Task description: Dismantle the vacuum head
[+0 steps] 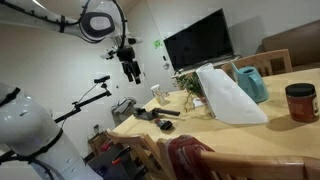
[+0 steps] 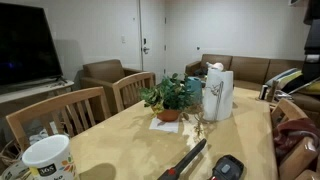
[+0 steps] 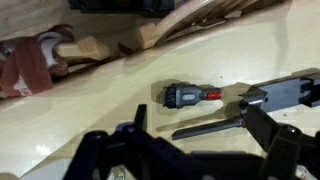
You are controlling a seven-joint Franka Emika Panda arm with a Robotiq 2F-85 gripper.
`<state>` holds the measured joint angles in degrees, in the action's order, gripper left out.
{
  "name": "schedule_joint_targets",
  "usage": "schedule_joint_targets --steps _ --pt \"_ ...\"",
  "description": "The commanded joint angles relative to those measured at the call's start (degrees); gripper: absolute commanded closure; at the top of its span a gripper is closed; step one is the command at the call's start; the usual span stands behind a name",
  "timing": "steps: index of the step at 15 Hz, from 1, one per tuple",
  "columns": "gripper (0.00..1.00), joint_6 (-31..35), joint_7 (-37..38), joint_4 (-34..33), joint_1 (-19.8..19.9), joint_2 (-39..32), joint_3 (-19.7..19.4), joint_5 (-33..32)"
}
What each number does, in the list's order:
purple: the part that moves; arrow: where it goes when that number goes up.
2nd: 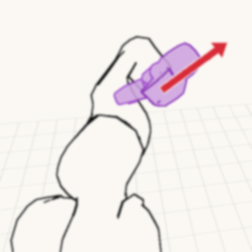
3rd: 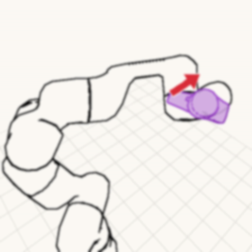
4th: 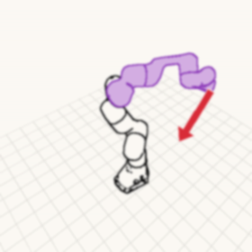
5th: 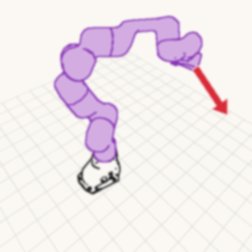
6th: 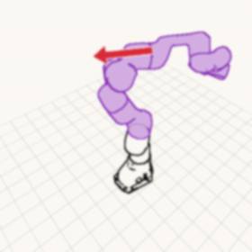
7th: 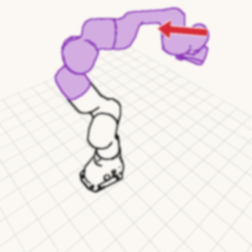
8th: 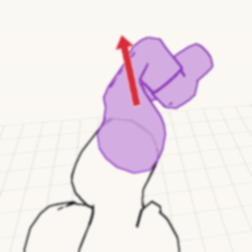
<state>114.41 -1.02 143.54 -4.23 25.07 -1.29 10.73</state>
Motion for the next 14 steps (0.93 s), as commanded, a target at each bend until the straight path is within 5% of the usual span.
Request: schedule_joint_targets --steps 1,14 --pt "0.00 -0.16 -0.23 -0.09 0.67 -0.02 0.59 0.25" --pt "0.00 -0.49 -2.52 -0.84 -0.01 -0.19 1.98 -3.00"
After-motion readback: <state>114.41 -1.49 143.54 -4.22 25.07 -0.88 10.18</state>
